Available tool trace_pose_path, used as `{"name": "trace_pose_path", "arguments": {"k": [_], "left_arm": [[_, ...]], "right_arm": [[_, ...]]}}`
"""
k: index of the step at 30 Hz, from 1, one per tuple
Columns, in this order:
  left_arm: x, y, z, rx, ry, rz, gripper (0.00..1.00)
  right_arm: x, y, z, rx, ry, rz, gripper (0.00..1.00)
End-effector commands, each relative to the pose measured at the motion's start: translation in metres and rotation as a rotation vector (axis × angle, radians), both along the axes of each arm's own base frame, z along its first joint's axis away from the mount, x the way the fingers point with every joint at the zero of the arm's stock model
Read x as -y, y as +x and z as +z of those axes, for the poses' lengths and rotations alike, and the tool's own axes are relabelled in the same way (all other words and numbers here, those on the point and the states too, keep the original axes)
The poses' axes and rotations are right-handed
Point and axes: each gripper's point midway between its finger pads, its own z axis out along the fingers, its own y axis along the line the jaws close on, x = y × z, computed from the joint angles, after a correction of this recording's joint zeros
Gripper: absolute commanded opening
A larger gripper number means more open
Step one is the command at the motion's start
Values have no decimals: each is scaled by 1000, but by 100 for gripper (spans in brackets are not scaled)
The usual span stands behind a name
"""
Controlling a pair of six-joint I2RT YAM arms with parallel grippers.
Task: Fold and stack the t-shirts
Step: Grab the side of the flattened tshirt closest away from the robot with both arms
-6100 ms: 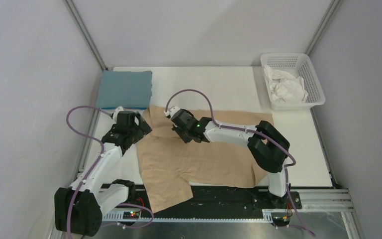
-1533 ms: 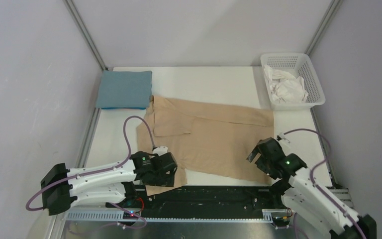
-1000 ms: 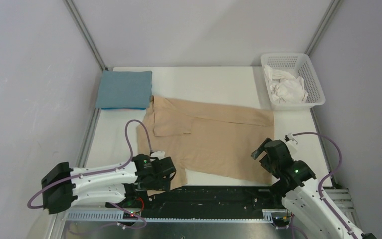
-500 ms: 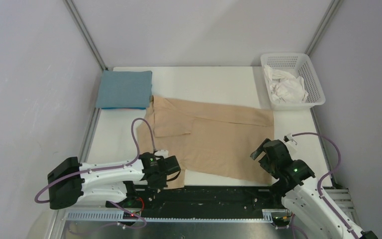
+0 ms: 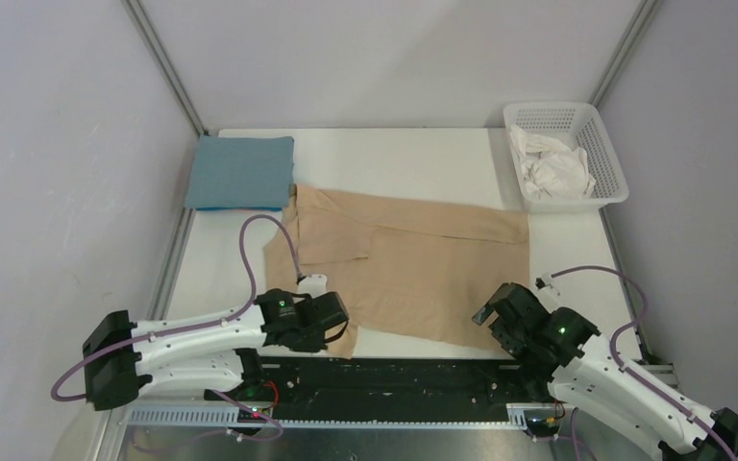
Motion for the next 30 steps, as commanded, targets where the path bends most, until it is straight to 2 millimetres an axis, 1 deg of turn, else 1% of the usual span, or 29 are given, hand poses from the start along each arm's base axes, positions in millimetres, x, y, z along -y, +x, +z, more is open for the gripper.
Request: {"name": "trace_pose_path", "arguments": {"k": [1,2,5,7,10,12,14,15,16,17,18,19,20,21,22,24,27,28,30], "left_arm": [[7,17,17,87,-20,-9,0],[8,19,19,95,-22,-8,0],[9,23,22,113,-21,-5,0],[9,25,23,121,-22,2,0],[6,27,23,129,-23,19,0],[4,28,22,132,-23,29,0],[2,30,23,140,-25,40,0],[1,31,24,144,-27,44,0],[1,33,25,147,-29,48,0],[0,34,25,150,-29,52,0],[-1,35,26,153,-30,58,0],[-1,36,26,157,-29,61,0],[-1,38,28,162,-33,66,0],[-1,39,29,167,-34,69,0],[-1,41,31,174,-37,72,0],[0,45,33,185,-40,80,0],[2,51,37,198,-53,87,0],[3,54,39,204,-59,91,0],[5,60,43,222,-71,105,0]], "right_arm": [[7,-9,-10,-26,26,-103,94],[1,-7,-10,-21,57,-97,93],[2,-13,-26,-63,47,-107,93],[4,-13,-29,-73,28,-116,93],[12,-7,-28,-42,-12,-143,90],[15,-1,-25,-16,-22,-161,84],[18,5,-22,12,-27,-171,75],[19,6,-22,22,-35,-159,66],[18,10,-21,33,-27,-164,61],[17,11,-21,36,-31,-145,52],[16,15,-20,44,-22,-148,48],[14,17,-20,46,-15,-137,42],[14,17,-21,38,-18,-131,39],[13,17,-21,34,-17,-120,33],[12,17,-22,30,-21,-115,29],[12,17,-22,26,-27,-103,14],[14,18,-19,29,-35,-92,5],[14,18,-18,30,-33,-86,0],[12,22,-13,42,-28,-70,0]]}}
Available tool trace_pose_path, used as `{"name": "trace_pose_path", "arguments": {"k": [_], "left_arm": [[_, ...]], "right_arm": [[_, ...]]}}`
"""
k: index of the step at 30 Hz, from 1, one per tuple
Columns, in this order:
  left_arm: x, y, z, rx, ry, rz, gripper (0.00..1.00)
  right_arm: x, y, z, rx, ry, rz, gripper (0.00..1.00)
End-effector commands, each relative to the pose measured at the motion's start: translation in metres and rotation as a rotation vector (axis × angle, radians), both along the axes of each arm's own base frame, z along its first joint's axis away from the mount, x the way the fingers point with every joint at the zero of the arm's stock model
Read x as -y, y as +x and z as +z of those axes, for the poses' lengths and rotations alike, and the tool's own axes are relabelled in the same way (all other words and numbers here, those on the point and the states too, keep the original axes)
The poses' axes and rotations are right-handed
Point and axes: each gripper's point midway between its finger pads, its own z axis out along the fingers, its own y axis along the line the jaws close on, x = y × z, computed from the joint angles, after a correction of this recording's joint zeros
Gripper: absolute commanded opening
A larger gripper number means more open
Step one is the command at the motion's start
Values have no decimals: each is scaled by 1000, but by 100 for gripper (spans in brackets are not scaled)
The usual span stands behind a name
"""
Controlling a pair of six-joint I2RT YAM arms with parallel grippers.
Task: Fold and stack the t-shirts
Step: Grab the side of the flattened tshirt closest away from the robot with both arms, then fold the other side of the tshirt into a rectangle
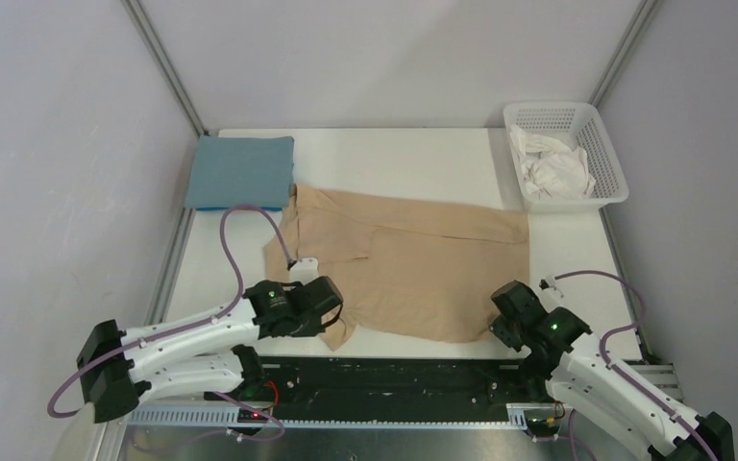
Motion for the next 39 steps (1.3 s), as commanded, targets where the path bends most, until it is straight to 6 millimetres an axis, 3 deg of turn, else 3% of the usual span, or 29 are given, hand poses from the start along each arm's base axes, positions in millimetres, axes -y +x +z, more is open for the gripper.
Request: {"name": "trace_pose_path", "arguments": {"k": [1,7,14,23,28,39], "left_arm": [[12,28,28,113,-67,28,0],[32,64,59,227,-159,34,0],[40,104,71,246,-142,68,0],[12,157,84,302,-93,204,0],[8,188,94,334,-70,237,0],[6,238,90,310,-8,240,0]], "right_arm": [[-4,14,15,53,1,41,0],[-11,36,28,57,12,121,0],[-8,73,52,129,25,133,0],[-1,118,73,210,48,122,0],[2,137,74,216,52,107,0],[16,170,76,265,53,41,0]]}}
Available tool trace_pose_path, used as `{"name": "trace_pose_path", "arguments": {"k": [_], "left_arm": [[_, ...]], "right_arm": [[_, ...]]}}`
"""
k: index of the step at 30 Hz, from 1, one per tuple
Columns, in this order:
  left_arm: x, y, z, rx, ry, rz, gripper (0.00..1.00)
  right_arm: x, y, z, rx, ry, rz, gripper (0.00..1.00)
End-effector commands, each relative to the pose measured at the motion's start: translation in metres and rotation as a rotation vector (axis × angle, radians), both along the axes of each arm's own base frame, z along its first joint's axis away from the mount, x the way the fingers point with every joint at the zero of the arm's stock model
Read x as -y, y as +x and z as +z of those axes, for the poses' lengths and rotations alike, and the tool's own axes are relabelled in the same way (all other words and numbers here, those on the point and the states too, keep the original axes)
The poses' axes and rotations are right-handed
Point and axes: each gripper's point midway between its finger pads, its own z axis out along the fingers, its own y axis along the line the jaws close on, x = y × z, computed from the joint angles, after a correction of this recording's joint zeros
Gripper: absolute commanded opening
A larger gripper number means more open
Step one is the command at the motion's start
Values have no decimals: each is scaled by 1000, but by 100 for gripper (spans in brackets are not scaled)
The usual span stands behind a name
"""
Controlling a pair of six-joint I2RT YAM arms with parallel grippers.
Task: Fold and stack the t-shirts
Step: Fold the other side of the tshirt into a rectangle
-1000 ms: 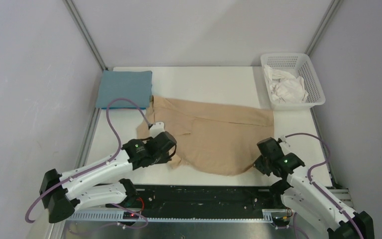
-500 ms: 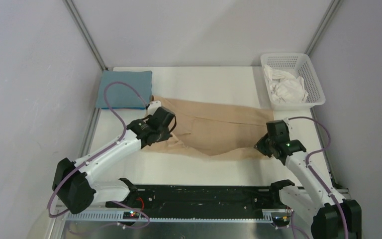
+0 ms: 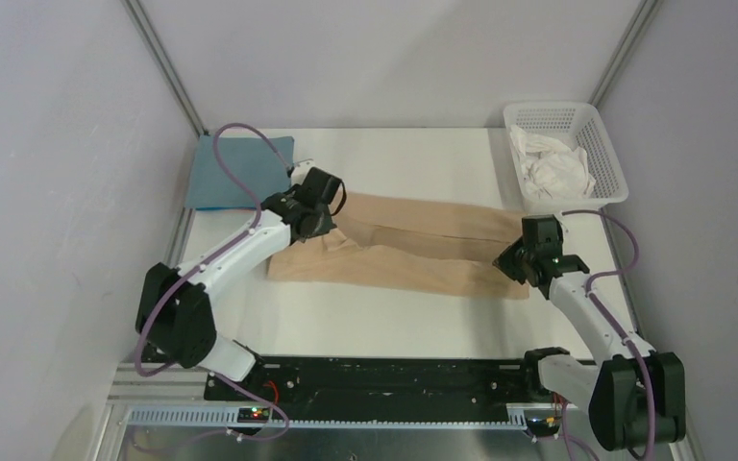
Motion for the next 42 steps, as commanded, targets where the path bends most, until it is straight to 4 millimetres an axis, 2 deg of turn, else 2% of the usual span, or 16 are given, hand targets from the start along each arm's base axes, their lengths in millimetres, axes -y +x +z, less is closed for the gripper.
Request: {"name": "trace_pose_path", "arguments": {"k": [1,10,13,14,16,19,21,22,26,28,29,30,31,35,38,42], "left_arm": [[-6,30,15,51,21,11,0],[-2,59,-3,1,36,2,0],[-4,64,-18,-36,42,11,7],[-7,68,-19,-40,41,21,14],[-11,75,-24,-50,42,37,33],[-16,94,-25,-49,40,56,77],[-19,114,-9,-11,2,69,94],[-20,116,-5,-5,-7,70,97],[-15,101,10,14,-66,49,100],[-11,83,3,-15,-82,23,100],[-9,70,-11,-54,-88,10,100],[-8,64,-8,-46,-103,2,100],[-6,53,-20,-73,-115,-7,100],[6,24,-38,-101,-188,-55,100],[23,19,-50,-113,-261,-94,100],[36,39,-67,-147,-274,-84,100]], "right_arm": [[-2,31,20,94,12,7,0],[1,56,8,72,9,-14,0],[6,65,2,63,1,-31,5],[8,67,1,63,-5,-39,8],[18,74,-2,59,-28,-71,27],[39,92,9,96,-87,-128,51],[54,100,24,129,-149,-153,64],[55,100,32,146,-166,-137,71],[44,82,50,149,-217,-38,95],[29,68,48,131,-241,53,98],[19,62,45,124,-224,100,98],[6,55,41,123,-220,164,99],[-14,48,38,123,-180,246,99],[-52,32,19,119,-117,424,99],[-65,36,4,102,-109,472,99],[-68,46,-15,74,-105,465,98]]}}
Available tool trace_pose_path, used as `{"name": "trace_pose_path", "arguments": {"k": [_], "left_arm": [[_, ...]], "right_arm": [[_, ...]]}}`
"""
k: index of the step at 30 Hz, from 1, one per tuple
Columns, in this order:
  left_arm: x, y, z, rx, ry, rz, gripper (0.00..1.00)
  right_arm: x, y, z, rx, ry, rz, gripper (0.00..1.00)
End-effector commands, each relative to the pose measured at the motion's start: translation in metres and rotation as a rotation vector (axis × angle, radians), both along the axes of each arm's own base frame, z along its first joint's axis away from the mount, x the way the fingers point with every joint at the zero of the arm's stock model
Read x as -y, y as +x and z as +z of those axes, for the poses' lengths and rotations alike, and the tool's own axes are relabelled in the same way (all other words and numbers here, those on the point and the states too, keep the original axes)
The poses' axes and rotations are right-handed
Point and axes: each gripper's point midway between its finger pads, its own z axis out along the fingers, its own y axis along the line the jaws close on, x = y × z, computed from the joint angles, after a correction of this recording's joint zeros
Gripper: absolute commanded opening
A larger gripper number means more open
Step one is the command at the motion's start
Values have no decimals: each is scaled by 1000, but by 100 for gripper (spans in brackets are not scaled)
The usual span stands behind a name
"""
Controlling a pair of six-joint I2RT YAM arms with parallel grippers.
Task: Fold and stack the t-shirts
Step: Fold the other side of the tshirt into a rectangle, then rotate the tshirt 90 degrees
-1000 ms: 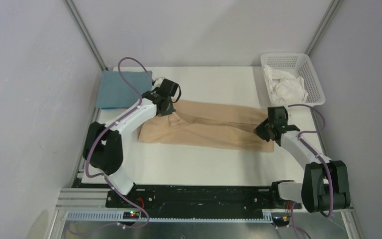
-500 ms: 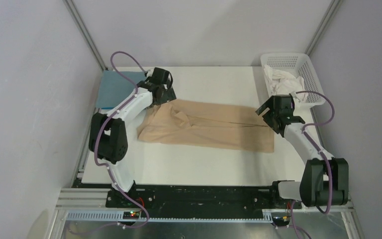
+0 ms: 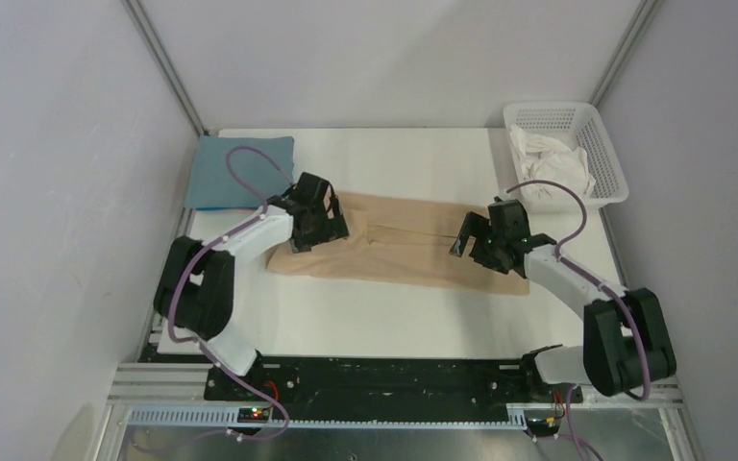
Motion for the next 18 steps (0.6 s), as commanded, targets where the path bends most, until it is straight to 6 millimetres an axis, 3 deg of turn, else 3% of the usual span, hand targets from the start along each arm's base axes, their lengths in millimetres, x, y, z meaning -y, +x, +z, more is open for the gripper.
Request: {"name": "trace_pose_path", "arguments": {"k": [1,3,4,5,6,7,8,9,10,11,12,13,14,15,16,17,18], "left_arm": [[33,39,6,57,-108,-2,100],[40,52,-16,13,-98,12,100],[48,62,-11,21,-125,8,100],[54,63,-23,-14,-139,-1,100],[62,75,-18,0,-162,0,100],[65,78,-29,-25,-164,0,100],[71,89,-22,-4,-182,4,100],[77,91,-32,-32,-197,-5,100],[85,101,-25,-18,-227,-11,100],[93,100,-35,-53,-255,-25,100],[103,110,-27,-37,-286,-27,100],[109,112,-38,-64,-301,-29,100],[118,123,-29,-44,-328,-36,100],[128,123,-36,-78,-370,-46,100],[140,136,-22,-46,-405,-66,100],[150,139,-27,-58,-424,-80,100],[161,155,-22,-29,-442,-93,100]], "right_arm": [[-6,15,-10,17,10,15,98],[2,6,-23,-45,-25,-24,98],[3,2,-27,-64,-32,-34,98],[5,-7,-34,-102,-41,-36,98],[3,-12,-37,-119,-39,-38,98],[3,-23,-44,-150,-43,-33,98],[-3,-32,-46,-168,-35,-16,98],[-5,-43,-49,-188,-37,-5,98],[-12,-54,-51,-202,-36,17,97],[-13,-67,-55,-223,-39,28,97],[-24,-78,-53,-232,-20,72,97],[-27,-91,-58,-261,-17,97,97],[-36,-105,-61,-285,-2,134,97],[-42,-111,-62,-293,11,154,97],[-56,-127,-64,-320,43,214,97],[-71,-135,-62,-317,69,279,97],[-88,-142,-60,-326,128,335,97]]}}
